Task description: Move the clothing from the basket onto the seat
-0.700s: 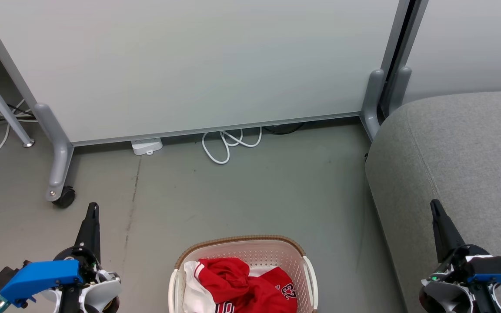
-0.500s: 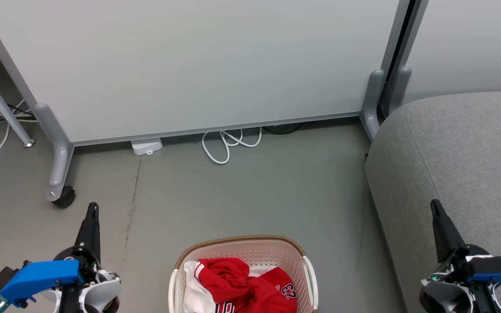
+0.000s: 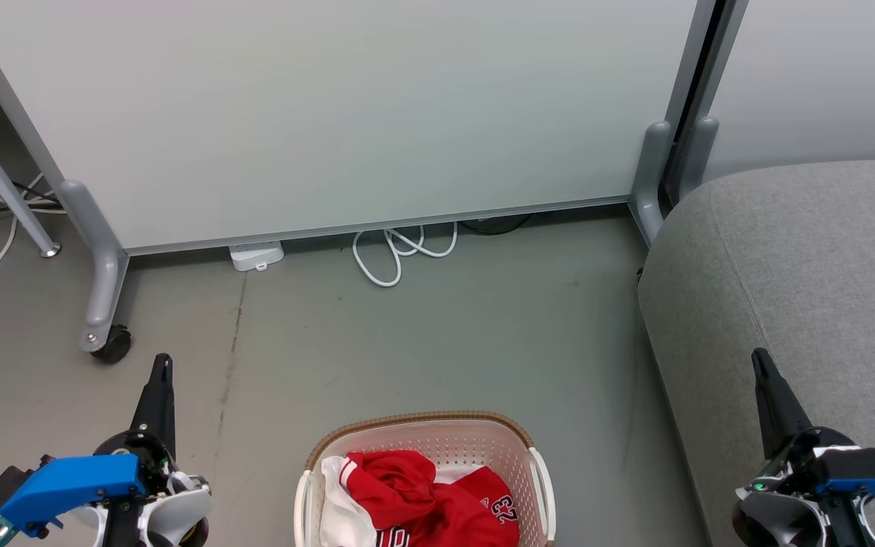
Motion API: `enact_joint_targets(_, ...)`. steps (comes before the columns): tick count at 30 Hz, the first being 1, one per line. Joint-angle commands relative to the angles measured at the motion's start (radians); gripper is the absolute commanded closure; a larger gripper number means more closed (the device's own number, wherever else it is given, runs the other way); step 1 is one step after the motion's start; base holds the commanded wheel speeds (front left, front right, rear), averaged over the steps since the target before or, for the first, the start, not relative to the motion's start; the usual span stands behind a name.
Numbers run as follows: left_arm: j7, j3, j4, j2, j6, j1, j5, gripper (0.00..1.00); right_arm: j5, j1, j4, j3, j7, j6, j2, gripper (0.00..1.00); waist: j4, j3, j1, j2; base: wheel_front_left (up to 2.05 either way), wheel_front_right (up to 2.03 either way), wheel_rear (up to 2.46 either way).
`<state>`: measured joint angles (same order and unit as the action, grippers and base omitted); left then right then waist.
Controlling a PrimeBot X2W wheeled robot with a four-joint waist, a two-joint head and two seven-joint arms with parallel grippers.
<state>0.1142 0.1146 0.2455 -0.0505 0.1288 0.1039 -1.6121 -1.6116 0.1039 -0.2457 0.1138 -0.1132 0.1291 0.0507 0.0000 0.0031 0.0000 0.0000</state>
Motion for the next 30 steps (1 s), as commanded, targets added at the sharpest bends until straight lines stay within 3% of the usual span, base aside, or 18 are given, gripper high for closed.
enact_joint_targets(1, 0.002, 0.001, -0.004, 0.001, 0.004, 0.01, -0.001, 1.0, -0.003, 0.01, 0.002, 0.0, -0.003, 0.003, -0.001, 1.0, 0.0, 0.0, 0.0, 0.0, 0.0, 0.0, 0.0)
enact_joint_targets(26, -0.002, -0.001, 0.01, 0.001, 0.0, -0.007, 0.001, 1.0, 0.0, -0.007, -0.01, -0.001, 0.001, 0.0, -0.001, 1.0, 0.0, 0.0, 0.0, 0.0, 0.0, 0.0, 0.0)
enact_joint_targets(27, -0.003, -0.002, 0.019, 0.003, 0.0, -0.017, 0.001, 0.0, 0.0, -0.015, -0.018, -0.002, 0.002, 0.0, -0.002, 0.0, 0.0, 0.0, 0.0, 0.0, 0.0, 0.0, 0.0)
enact_joint_targets(30, -0.015, -0.015, 0.023, 0.004, 0.0, -0.022, 0.005, 0.0, -0.001, -0.021, -0.018, -0.011, 0.014, 0.0, -0.003, 0.0, 0.0, 0.0, 0.0, 0.0, 0.0, 0.0, 0.0)
